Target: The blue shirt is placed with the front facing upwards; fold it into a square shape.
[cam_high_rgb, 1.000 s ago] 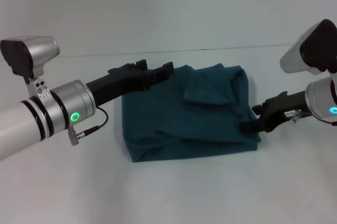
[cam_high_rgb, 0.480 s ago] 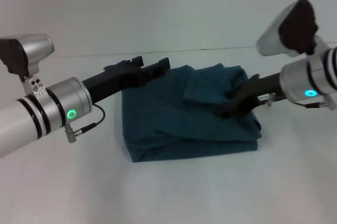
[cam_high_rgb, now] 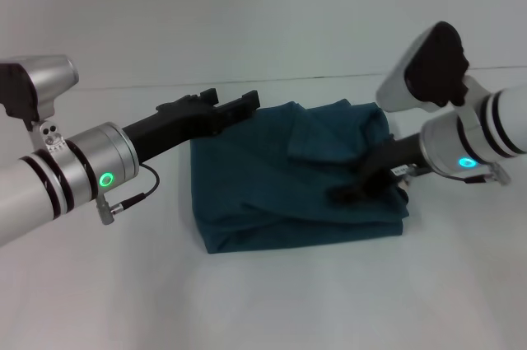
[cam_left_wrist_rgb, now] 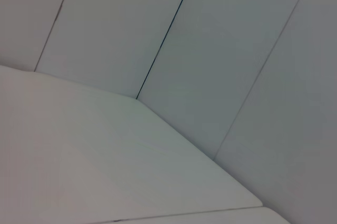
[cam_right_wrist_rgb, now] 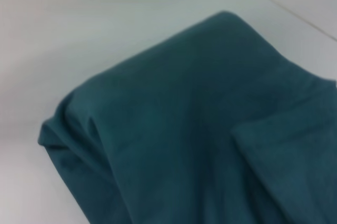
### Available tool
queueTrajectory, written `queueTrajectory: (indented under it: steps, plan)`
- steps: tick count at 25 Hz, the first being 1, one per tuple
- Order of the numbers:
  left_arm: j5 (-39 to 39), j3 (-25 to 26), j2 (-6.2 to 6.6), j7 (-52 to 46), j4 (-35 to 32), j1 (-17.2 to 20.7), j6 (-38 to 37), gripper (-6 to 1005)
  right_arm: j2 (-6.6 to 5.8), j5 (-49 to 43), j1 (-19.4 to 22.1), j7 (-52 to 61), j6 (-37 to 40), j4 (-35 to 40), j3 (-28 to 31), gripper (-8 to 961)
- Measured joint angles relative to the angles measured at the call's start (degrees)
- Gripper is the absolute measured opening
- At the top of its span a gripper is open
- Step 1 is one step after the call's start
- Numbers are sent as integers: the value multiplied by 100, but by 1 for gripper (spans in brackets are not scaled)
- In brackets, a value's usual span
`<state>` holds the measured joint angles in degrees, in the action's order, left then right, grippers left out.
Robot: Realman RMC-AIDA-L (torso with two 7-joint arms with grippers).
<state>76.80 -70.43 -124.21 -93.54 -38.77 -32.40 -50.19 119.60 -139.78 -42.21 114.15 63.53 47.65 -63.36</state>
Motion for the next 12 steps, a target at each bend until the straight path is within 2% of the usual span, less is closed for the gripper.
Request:
queueTrajectory:
  steps: [12]
  plan:
    - [-1, 3, 3, 2, -8, -20, -1, 875, -61, -227, 469, 62, -17, 192, 214, 594]
